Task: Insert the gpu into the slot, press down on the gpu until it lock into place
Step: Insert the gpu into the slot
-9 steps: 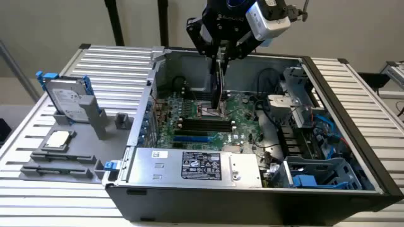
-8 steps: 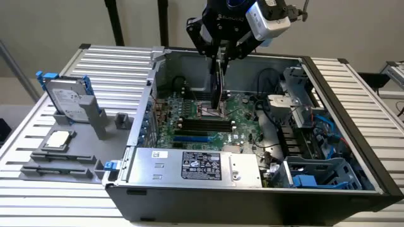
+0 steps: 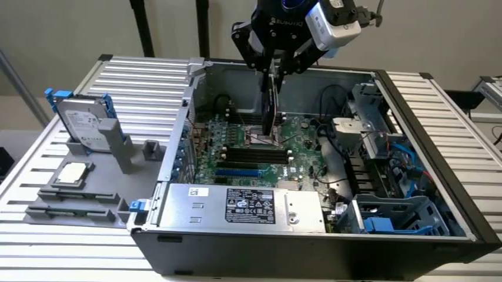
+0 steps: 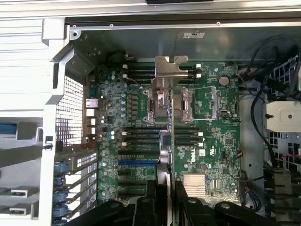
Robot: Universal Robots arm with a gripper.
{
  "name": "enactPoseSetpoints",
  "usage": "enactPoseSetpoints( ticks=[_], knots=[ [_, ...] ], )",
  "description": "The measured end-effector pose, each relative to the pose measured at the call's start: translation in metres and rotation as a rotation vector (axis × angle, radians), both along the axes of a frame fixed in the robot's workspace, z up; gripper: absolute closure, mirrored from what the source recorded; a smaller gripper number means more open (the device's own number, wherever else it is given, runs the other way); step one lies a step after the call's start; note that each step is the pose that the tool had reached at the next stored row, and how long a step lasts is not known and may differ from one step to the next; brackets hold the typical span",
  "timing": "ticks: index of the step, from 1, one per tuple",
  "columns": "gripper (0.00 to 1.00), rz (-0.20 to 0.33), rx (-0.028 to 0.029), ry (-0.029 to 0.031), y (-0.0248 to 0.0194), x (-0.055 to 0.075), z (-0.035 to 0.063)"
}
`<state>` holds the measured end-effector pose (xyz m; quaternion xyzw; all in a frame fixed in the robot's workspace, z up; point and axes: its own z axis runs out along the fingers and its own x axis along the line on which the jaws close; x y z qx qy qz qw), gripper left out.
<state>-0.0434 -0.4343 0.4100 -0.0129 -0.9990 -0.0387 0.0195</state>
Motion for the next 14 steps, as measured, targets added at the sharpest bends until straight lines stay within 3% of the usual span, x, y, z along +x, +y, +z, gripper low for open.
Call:
enactPoseSetpoints(
  ticks=[6, 14],
  knots=[
    [0.74, 0.004, 0.0, 0.0, 0.0, 0.0, 0.0],
    [0.74, 0.148, 0.0, 0.0, 0.0, 0.0, -0.0002]
  ],
)
